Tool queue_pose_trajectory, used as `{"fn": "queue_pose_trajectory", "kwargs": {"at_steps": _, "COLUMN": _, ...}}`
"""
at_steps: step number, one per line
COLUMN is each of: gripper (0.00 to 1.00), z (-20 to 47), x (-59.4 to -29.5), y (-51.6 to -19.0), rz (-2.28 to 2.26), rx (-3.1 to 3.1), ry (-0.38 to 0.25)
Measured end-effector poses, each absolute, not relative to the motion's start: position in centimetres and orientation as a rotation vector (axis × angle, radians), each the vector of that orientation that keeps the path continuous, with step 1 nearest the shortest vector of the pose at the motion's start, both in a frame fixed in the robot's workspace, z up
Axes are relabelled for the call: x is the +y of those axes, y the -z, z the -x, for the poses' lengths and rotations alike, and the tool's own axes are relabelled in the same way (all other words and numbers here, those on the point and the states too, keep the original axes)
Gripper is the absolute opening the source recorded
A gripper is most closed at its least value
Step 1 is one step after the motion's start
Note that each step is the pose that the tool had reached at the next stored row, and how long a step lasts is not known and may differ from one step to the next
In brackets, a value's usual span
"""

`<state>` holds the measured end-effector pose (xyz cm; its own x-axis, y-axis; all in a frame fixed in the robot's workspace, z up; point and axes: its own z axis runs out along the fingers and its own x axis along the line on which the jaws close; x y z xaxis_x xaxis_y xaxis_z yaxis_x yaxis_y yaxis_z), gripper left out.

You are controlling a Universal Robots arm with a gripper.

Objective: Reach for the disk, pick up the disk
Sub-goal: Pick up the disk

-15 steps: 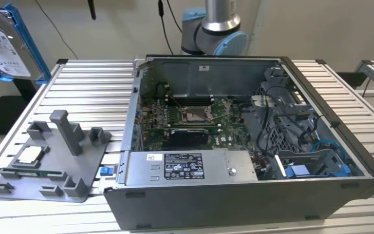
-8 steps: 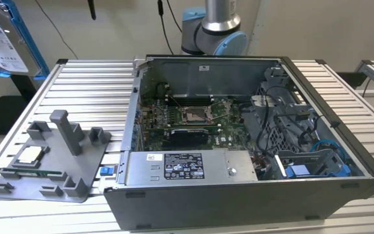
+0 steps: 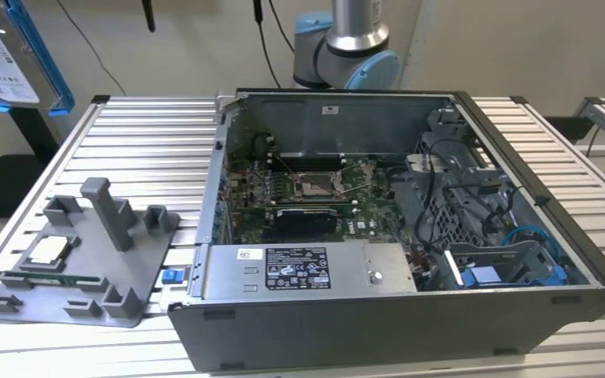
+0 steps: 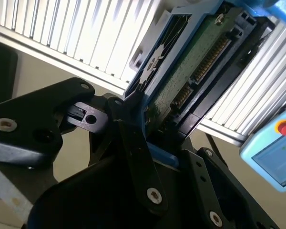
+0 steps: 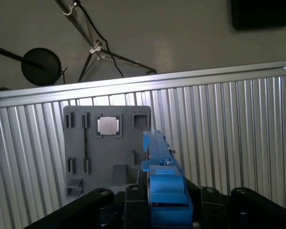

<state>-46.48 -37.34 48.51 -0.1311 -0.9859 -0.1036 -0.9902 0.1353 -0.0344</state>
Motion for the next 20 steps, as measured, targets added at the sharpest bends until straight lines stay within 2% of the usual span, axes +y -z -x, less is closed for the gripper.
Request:
{"fn": "queue_pose_trajectory", "kwargs": {"at_steps": 7, "gripper": 0.0, "z": 46.5, "x": -37.3, "y": -50.7, "rz": 2.0, "rx": 2.287, "ry": -0.062}}
{"fn": "queue_pose_trajectory", "kwargs": {"at_steps": 20, "gripper": 0.0, "z": 46.3, "x": -37.3, "y": -50.7, "rz": 2.0, "rx": 2.287, "ry": -0.062}}
